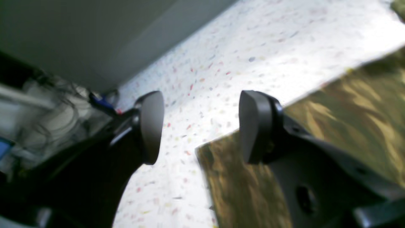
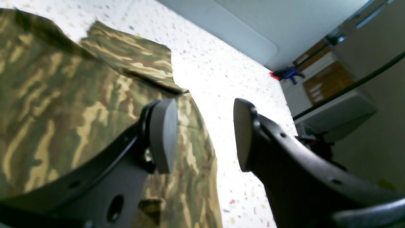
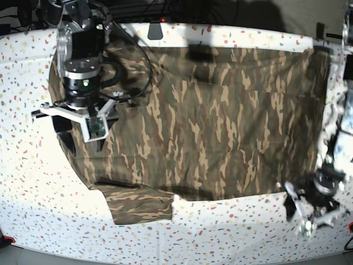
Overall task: Fold the T-shirt properly
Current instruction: 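Move the left gripper to a hem corner and the right gripper beside the shirt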
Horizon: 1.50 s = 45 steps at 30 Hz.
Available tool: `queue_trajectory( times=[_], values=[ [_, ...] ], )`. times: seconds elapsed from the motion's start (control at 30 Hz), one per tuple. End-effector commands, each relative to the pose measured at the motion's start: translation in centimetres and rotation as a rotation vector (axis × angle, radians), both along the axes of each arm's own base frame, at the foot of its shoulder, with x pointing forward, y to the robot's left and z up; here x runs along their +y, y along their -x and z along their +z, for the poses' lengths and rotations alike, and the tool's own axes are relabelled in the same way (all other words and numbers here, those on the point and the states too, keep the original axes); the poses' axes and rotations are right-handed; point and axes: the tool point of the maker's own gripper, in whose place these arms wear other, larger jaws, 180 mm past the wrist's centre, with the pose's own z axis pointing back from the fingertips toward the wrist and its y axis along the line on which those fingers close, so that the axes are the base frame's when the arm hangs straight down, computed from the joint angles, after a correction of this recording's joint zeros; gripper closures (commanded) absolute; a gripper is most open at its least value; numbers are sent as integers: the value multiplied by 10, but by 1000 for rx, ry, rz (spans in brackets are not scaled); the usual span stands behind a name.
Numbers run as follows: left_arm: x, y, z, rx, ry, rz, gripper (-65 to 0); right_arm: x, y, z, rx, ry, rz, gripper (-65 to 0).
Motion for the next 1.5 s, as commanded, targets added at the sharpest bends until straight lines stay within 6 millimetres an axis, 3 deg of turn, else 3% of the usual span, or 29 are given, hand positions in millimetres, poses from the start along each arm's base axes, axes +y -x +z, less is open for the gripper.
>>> queue_trajectory(
  times=[0.0, 0.13, 0.3, 0.37, 0.47, 0.63, 0.77, 0.93, 1.0, 1.13, 1.27, 1.33, 1.43, 1.47],
  values=[
    [10, -17, 24, -42, 33, 1, -362, -1, -1, 14, -55, 6, -2, -291],
    [35, -52, 5, 105, 192, 22, -362, 1, -1, 12, -50, -18, -13, -291],
    [61, -73, -55, 263, 359, 134, -359, 2, 0, 9, -33, -45, -32, -291],
    [74, -66, -88, 339, 385, 208, -354, 2, 2, 5, -16, -54, -42, -291],
    [82, -54, -119, 396, 441, 267, -354, 0, 3, 1, 3, -54, -53, -291],
    [88, -36, -145, 442, 494, 315, -354, -5, 6, -7, 48, -53, -84, -291],
    [92, -30, -155, 405, 495, 313, -354, -9, 9, -14, 89, -56, -112, -291],
    [95, -5, -186, 441, 487, 327, -354, -11, 11, -18, 109, -57, -124, -291],
    [90, 7, -200, 471, 493, 309, -354, -11, 11, -18, 112, -57, -125, -291],
    [53, 16, -209, 555, 581, 176, -346, -11, 11, -18, 113, -57, -126, -291],
    [33, 8, -203, 558, 609, 134, -263, -11, 11, -18, 113, -57, -126, -291],
    [29, 4, -199, 546, 607, 121, -181, -11, 11, -18, 113, -57, -125, -291],
    [28, -1, -191, 526, 602, 104, 0, -10, 10, -16, 100, -55, -118, -291],
    [28, -3, -189, 519, 599, 100, 0, -9, 9, -14, 91, -56, -113, -291]
  ],
)
